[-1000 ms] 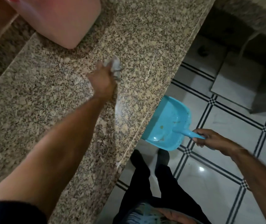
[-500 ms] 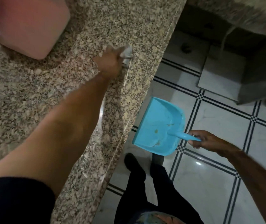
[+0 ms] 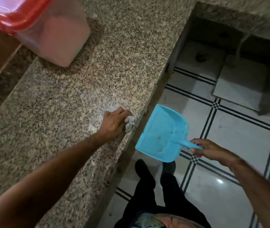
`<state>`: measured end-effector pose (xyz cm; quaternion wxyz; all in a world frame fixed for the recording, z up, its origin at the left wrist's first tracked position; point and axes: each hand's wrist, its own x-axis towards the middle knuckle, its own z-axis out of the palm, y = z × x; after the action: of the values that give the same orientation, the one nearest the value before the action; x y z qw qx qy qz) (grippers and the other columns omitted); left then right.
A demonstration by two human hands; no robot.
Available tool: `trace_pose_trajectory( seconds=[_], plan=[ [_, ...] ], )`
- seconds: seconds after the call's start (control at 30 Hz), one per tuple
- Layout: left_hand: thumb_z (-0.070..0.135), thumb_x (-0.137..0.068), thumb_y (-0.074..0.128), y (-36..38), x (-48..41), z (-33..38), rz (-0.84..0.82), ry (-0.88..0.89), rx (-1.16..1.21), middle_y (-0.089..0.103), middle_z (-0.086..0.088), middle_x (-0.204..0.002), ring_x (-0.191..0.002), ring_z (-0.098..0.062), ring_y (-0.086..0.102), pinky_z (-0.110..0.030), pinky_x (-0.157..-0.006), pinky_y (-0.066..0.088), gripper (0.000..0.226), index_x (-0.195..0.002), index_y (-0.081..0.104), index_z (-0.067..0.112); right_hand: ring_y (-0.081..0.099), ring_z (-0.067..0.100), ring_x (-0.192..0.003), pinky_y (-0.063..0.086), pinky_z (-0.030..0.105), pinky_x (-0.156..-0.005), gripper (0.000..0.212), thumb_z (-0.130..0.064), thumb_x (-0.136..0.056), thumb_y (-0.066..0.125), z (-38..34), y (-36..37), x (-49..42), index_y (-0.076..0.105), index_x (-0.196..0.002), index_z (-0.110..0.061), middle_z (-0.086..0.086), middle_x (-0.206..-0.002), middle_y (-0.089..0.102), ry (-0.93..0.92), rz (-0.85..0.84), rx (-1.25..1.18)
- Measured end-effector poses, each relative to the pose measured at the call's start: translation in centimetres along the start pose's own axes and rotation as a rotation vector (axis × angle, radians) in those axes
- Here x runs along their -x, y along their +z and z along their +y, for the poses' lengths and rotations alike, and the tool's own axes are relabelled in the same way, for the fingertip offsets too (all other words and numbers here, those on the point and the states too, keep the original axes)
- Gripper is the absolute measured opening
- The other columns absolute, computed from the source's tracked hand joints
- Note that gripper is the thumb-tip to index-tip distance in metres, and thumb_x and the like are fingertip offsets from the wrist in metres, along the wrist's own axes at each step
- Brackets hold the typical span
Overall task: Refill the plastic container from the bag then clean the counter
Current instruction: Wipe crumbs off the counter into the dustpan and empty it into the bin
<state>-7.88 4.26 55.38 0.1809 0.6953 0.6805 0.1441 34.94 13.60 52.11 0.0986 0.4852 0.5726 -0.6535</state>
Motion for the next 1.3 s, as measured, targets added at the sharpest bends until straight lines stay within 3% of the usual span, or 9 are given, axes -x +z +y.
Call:
trace_pose_trajectory(
  seconds=[0.13,0.3,0.47,0.67,0.87,0.97,1.1,1.23,1.3],
  plan=[
    [0.030,-0.107,0.047,-4.4,-1.3,-2.0,0.197,-0.296,0.166,0.064,0.004,-0.110,-0.092,-0.016,0.069,-0.042,-0.073,0.064,0.021,-0.125,0.057,0.023,0.064,0.000,-0.074,0.048,0.013,-0.064,0.008,-0.032,-0.096,0.069,-0.1,0.7,0.9,0.073,-0.102,-0.030,-0.014,-0.081,0.070,0.000,-0.016,0.021],
    [0.036,-0.106,0.047,-6.5,-7.0,-5.1,0.338,-0.551,0.237,0.067,-0.001,-0.108,-0.087,-0.026,0.071,-0.038,-0.066,0.062,0.028,-0.131,0.049,0.023,0.059,0.010,-0.075,0.048,0.019,-0.066,0.017,-0.034,-0.095,0.070,1.2,1.5,1.2,0.072,-0.103,-0.019,-0.002,-0.083,0.066,-0.027,-0.025,0.027],
    [0.040,-0.105,0.043,-4.2,-11.4,-3.2,0.181,-0.382,0.094,0.061,0.001,-0.123,-0.105,-0.019,0.064,-0.041,-0.093,0.053,0.035,-0.133,0.058,0.026,0.062,0.009,-0.078,0.050,0.027,-0.074,0.017,-0.041,-0.094,0.072,3.2,1.6,1.1,0.073,-0.100,-0.025,0.000,-0.088,0.068,-0.015,-0.020,0.053],
    [0.046,-0.103,0.037,-0.6,-2.8,-0.3,0.019,-0.066,-0.057,0.060,0.003,-0.107,-0.094,-0.017,0.061,-0.054,-0.094,0.054,0.038,-0.124,0.064,0.029,0.059,0.011,-0.079,0.049,0.021,-0.071,0.012,-0.032,-0.095,0.071,2.7,3.1,2.3,0.074,-0.100,-0.022,0.002,-0.086,0.064,-0.016,-0.011,-0.033],
    [0.033,-0.109,0.045,-6.7,0.7,-2.7,0.283,-0.469,0.234,0.066,0.009,-0.108,-0.088,-0.011,0.066,-0.034,-0.072,0.059,0.024,-0.129,0.058,0.031,0.057,0.007,-0.072,0.047,0.020,-0.067,0.004,-0.032,-0.096,0.070,1.0,4.6,2.6,0.074,-0.097,-0.030,-0.004,-0.080,0.063,-0.036,0.013,-0.021],
    [0.054,-0.099,0.043,-7.7,2.3,-7.5,0.313,-0.729,0.155,0.066,0.007,-0.112,-0.095,-0.017,0.069,-0.048,-0.089,0.057,0.035,-0.129,0.057,0.045,0.056,0.012,-0.076,0.044,0.028,-0.073,0.008,-0.030,-0.097,0.069,0.5,5.0,2.5,0.072,-0.101,-0.024,-0.003,-0.082,0.061,-0.048,-0.027,0.017],
    [0.059,-0.098,0.044,-4.2,2.0,-6.8,0.228,-0.615,0.234,0.073,-0.001,-0.113,-0.082,-0.015,0.076,-0.039,-0.072,0.063,0.033,-0.124,0.063,0.052,0.054,0.005,-0.071,0.043,0.016,-0.064,0.014,-0.028,-0.098,0.068,-0.5,5.3,2.2,0.069,-0.104,-0.015,-0.004,-0.080,0.059,-0.024,-0.050,0.073],
    [0.039,-0.108,0.041,-2.5,-0.4,1.4,0.133,-0.434,0.274,0.064,0.006,-0.117,-0.099,0.003,0.062,-0.047,-0.110,0.041,0.026,-0.119,0.066,0.041,0.054,0.006,-0.067,0.043,0.017,-0.059,0.017,-0.028,-0.097,0.069,-1.1,5.6,1.5,0.069,-0.106,-0.014,0.000,-0.079,0.059,-0.007,-0.077,0.127],
    [0.036,-0.108,0.044,-3.2,0.1,1.6,0.173,-0.474,0.313,0.066,0.012,-0.111,-0.096,0.003,0.063,-0.044,-0.106,0.039,0.026,-0.120,0.068,0.033,0.056,0.010,-0.072,0.045,0.020,-0.066,0.018,-0.027,-0.096,0.069,-1.5,5.6,1.1,0.070,-0.106,-0.012,0.002,-0.081,0.060,-0.025,-0.089,0.135]
  ],
)
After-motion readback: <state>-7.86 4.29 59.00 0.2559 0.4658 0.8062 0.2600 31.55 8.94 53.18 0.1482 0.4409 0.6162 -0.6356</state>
